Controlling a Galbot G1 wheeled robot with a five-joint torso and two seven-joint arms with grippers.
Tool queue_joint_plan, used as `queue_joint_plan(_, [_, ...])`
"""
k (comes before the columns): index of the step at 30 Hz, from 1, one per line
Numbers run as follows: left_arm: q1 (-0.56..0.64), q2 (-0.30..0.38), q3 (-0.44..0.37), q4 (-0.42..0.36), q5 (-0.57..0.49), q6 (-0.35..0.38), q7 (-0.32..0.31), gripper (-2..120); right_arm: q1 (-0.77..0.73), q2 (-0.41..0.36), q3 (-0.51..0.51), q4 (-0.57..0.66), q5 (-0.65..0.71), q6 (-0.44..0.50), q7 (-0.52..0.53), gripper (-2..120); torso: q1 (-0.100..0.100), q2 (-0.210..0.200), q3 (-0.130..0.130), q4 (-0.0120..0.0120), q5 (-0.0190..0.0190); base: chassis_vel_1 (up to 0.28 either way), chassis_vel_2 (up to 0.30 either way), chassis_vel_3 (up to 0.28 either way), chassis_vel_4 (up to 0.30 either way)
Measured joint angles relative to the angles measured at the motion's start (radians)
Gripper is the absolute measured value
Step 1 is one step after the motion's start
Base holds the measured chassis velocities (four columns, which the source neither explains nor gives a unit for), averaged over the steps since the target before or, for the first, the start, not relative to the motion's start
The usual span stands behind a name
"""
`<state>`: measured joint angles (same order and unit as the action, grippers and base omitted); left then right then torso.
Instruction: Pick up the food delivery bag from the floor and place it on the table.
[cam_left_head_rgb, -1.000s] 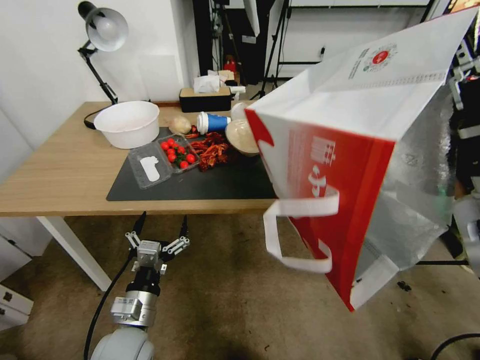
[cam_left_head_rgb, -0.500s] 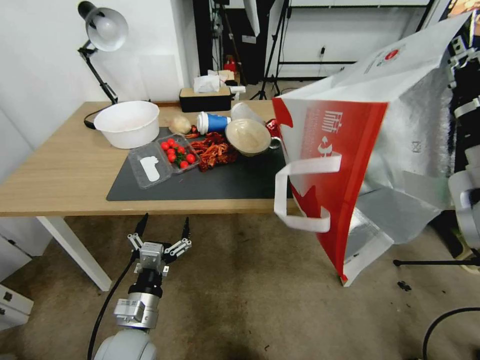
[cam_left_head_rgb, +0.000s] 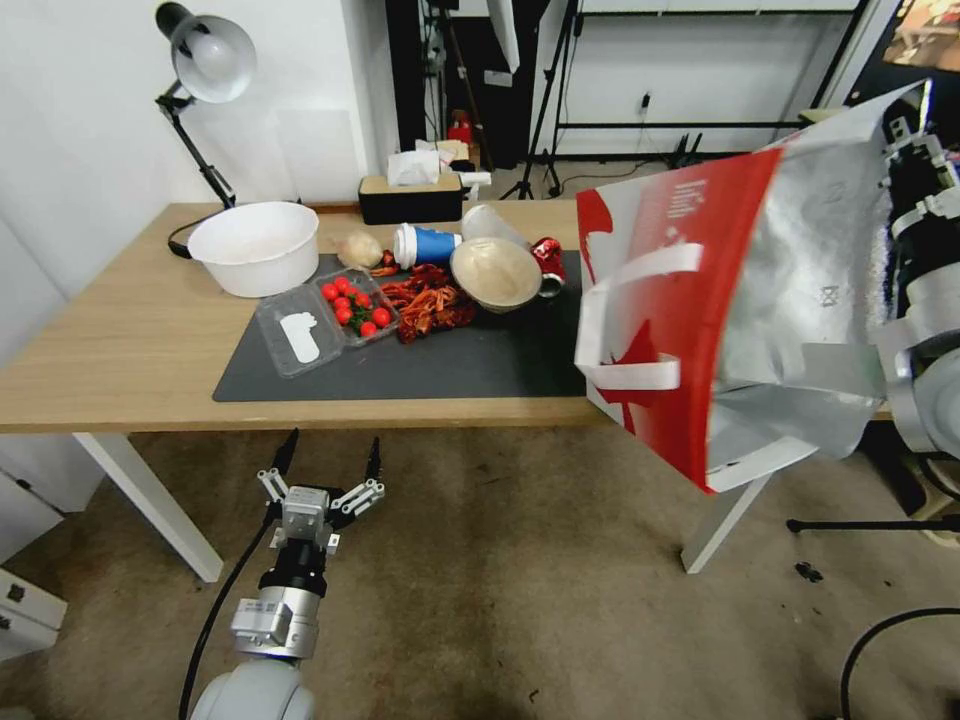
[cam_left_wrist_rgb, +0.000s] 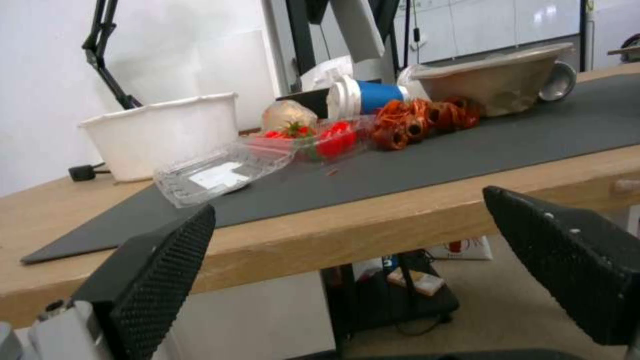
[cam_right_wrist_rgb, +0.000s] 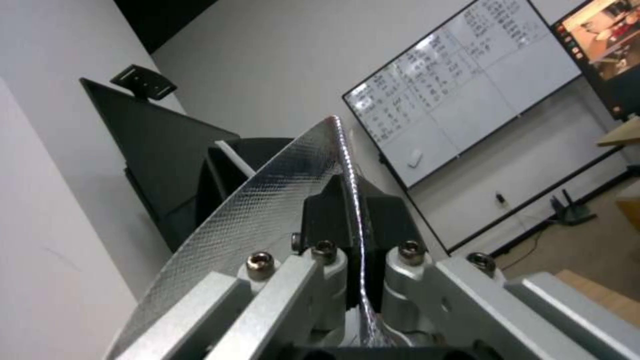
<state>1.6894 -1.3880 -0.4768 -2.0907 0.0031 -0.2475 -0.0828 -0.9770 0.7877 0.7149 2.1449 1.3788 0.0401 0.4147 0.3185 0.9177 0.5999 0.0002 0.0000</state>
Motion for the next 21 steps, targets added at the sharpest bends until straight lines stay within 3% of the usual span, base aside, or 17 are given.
queue_joint_plan(21, [-0.005,0.002,0.009,0.012,0.000,-0.009,0.003,100,0.036,-0.034,0.012,-0.025,0.017,-0.054,0.086,0,0.000,0.000,0.000,0.0000,0.0000,0.000,0.000,0.000,0.000])
